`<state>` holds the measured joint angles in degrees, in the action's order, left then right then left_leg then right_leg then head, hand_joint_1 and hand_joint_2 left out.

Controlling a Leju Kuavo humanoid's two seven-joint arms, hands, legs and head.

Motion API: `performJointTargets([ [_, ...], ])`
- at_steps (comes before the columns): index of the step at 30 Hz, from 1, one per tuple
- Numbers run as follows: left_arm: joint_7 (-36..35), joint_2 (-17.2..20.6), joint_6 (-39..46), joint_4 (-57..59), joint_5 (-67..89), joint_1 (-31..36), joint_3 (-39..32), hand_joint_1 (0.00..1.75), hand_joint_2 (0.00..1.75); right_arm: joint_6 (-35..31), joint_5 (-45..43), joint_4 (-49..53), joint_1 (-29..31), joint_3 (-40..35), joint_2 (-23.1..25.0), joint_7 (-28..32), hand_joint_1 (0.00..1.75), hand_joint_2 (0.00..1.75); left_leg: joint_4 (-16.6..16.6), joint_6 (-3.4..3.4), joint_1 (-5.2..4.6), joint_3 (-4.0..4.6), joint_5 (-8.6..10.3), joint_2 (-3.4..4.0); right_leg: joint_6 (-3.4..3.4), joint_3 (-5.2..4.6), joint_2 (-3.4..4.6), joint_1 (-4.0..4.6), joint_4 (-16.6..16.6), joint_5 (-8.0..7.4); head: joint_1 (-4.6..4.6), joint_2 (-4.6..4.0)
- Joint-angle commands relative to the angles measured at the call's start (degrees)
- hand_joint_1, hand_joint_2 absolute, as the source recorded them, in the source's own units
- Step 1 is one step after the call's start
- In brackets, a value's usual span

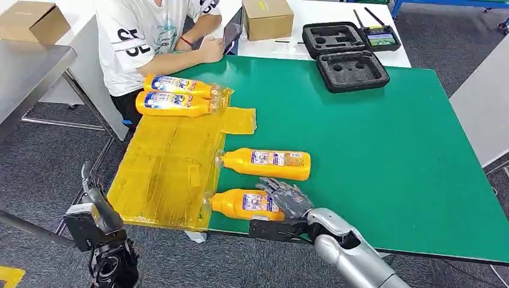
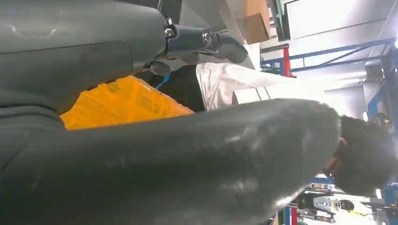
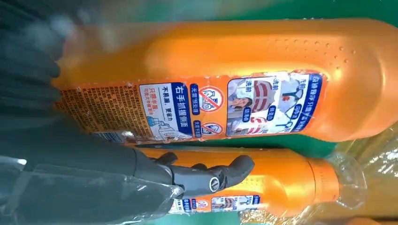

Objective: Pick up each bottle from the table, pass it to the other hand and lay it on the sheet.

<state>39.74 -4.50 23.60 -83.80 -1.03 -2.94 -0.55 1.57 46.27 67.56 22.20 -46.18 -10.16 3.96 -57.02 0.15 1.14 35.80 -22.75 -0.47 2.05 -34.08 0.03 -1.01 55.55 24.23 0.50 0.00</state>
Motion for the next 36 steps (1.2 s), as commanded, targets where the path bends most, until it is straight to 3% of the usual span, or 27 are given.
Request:
performJointTargets([
  [1, -0.4, -0.5, 0.1, 1.0, -0.4, -0.2, -0.5, 0.00, 0.00, 0.7, -0.2, -2.5, -1.1, -1.5, -2.3, -0.4, 1.75, 1.75, 0.1, 0.05, 0.03, -0.29, -0.09, -0.06, -0.08, 0.33, -0.10, 0.05, -0.1, 0.10, 0.00, 0.00],
  [8, -0.4, -0.5, 0.3, 1.1, -0.5, -0.2, -0.3, 0.00, 0.00, 2.0, -0.6, -4.4, 0.1, -2.0, -1.8, -0.1, 1.75, 1.75, 0.0, 0.05, 0.03, -0.37, -0.11, -0.04, -0.09, 0.42, -0.08, 0.06, -0.1, 0.11, 0.00, 0.00],
  [9, -0.4, -0.5, 0.3, 1.2, -0.5, -0.2, -0.3, 0.00, 1.75, 2.1, -0.6, -4.4, -0.2, -2.0, -2.1, 0.0, 1.75, 1.75, 0.1, 0.06, 0.02, -0.41, -0.11, -0.03, -0.09, 0.46, -0.08, 0.05, -0.1, 0.11, 0.00, 0.00],
  [15, -0.3, -0.4, 0.2, 1.3, -0.7, 0.0, -0.1, 0.00, 1.75, 2.2, -0.3, -4.0, -1.1, -2.2, -2.4, 0.1, 1.75, 1.75, 0.1, 0.05, 0.03, -0.44, -0.10, -0.08, -0.09, 0.48, -0.12, 0.06, -0.1, 0.12, 0.02, 0.00],
  [18, -0.2, -0.4, -0.2, 2.0, -0.7, 0.5, 0.2, 0.00, 1.75, 1.0, -4.3, -2.5, -3.1, 0.3, -1.3, 4.3, 1.75, 1.75, 0.1, 0.05, 0.02, -0.41, -0.08, -0.11, -0.07, 0.45, -0.16, 0.05, -0.1, 0.12, 0.02, 0.00],
  [20, -0.2, -0.5, -0.2, 2.3, -0.7, 0.7, 0.3, 0.00, 1.75, 1.1, -4.1, -2.0, -3.0, 0.2, -0.9, 4.1, 1.75, 1.75, 0.1, 0.06, 0.03, -0.49, -0.11, -0.14, -0.09, 0.54, -0.20, 0.06, -0.1, 0.16, 0.00, 0.00],
  [25, 0.3, -1.2, -1.8, 2.7, -0.7, 1.4, 1.4, 0.00, 1.75, -6.2, -16.4, 3.7, -6.3, 8.4, 3.8, 19.0, 1.75, 1.75, 0.1, 0.05, 0.04, -0.49, -0.14, -0.10, -0.09, 0.54, -0.17, 0.07, -0.1, 0.19, 0.00, 0.00],
  [32, 0.2, -1.2, -1.7, 2.6, -0.7, 1.3, 1.7, 0.00, 1.75, -6.0, -16.4, 5.1, -6.4, 8.3, 3.8, 18.4, 1.75, 1.75, 0.0, 0.02, 0.05, -0.35, -0.17, -0.03, -0.05, 0.34, -0.09, 0.07, 0.0, 0.18, 0.02, 0.00],
  [34, 0.3, -1.4, -2.4, 2.4, -1.2, 1.3, 1.8, 0.00, 1.75, -6.7, -22.0, 5.5, -7.6, 11.2, 5.6, 22.9, 1.75, 1.75, 0.0, 0.02, 0.01, -0.22, -0.10, -0.03, 0.03, 0.20, -0.06, 0.02, 0.0, 0.15, 0.00, 0.00],
  [36, 0.3, -1.8, -2.6, 1.0, -1.1, 0.6, 2.1, 0.00, 1.75, -11.4, -23.2, 7.4, -8.3, 13.2, 8.4, 25.8, 1.75, 1.75, 0.0, 0.02, 0.02, -0.25, -0.17, 0.10, -0.01, 0.24, 0.05, 0.04, 0.0, 0.18, 0.00, -0.02],
])
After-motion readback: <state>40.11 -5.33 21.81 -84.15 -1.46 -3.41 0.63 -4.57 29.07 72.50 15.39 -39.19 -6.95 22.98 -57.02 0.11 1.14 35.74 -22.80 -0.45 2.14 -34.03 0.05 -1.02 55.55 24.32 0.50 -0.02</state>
